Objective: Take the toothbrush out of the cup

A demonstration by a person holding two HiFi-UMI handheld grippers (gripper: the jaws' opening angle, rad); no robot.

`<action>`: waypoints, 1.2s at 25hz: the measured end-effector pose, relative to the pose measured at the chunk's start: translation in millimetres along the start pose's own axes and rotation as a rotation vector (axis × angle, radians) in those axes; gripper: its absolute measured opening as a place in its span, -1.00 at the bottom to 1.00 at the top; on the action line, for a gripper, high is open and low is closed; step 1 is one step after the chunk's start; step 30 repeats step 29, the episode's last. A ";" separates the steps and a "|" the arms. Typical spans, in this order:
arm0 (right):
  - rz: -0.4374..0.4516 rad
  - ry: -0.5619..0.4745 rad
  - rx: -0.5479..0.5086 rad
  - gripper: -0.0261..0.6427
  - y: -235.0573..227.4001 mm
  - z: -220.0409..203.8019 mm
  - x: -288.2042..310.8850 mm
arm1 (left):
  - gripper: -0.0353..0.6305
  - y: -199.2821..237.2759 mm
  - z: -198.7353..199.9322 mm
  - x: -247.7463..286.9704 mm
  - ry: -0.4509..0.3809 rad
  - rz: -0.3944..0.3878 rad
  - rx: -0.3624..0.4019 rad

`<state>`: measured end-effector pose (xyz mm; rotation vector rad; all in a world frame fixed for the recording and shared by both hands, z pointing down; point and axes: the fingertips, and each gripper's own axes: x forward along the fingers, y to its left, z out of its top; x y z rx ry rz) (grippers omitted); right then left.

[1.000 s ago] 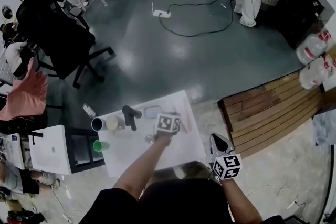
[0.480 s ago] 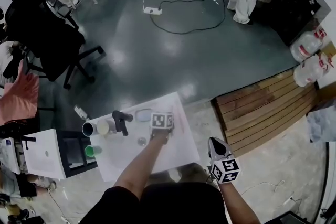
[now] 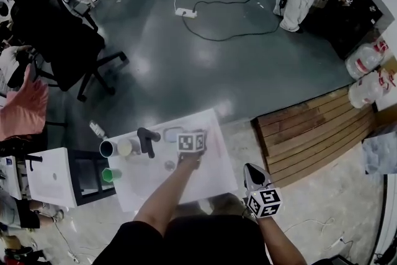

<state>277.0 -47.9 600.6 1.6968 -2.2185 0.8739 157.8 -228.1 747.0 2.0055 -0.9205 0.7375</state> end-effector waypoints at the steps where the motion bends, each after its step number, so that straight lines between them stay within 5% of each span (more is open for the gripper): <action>1: 0.009 -0.003 -0.005 -0.92 4.2 3.4 0.4 | -0.67 -3.1 5.9 -11.6 -0.033 -0.008 0.009; 7: 0.120 -0.094 -0.080 -0.91 54.7 55.5 1.3 | -0.88 -52.0 32.0 -161.3 -0.397 -0.053 0.147; 15: 0.157 -0.221 -0.203 -0.92 146.6 128.9 12.6 | -0.89 -43.3 25.1 -334.1 -0.684 0.096 0.205; 22: 0.199 -0.266 -0.335 -0.92 233.1 151.0 21.1 | -0.89 -11.0 34.5 -426.1 -0.828 0.190 0.279; 30: 0.197 -0.288 -0.353 -0.92 293.0 152.8 32.0 | -0.89 23.8 32.3 -478.8 -0.892 0.211 0.318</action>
